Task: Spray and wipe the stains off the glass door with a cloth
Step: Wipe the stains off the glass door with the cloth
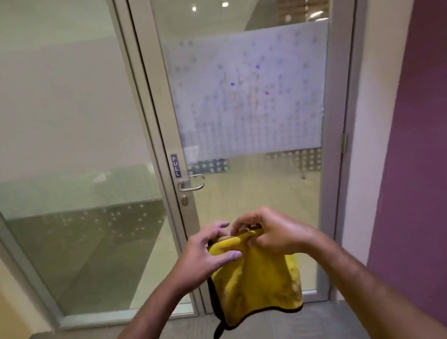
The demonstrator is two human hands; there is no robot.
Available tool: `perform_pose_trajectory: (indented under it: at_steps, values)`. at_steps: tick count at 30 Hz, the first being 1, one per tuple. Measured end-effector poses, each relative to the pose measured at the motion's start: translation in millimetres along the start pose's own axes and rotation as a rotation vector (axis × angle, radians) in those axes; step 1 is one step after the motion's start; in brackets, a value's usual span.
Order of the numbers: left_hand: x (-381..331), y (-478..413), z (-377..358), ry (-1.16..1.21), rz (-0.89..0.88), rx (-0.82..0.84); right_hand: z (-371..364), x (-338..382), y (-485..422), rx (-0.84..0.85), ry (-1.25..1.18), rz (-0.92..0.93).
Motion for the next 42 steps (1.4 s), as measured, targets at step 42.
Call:
perform_pose_trajectory:
  at_steps: [42]
  values:
    - [52,-545,-80,0.162,0.089,0.077,146,-324,-361,-0.904,-1.012,-0.262]
Point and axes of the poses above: each hand's wrist, its own y-axis away from the middle knuckle, its own z-axis out of the back of the hand, x = y × z, the point moved 3 cm from there along -y, towards the middle knuckle, and after that the axes turned 2 degrees about -y, right-handed, at the moved point
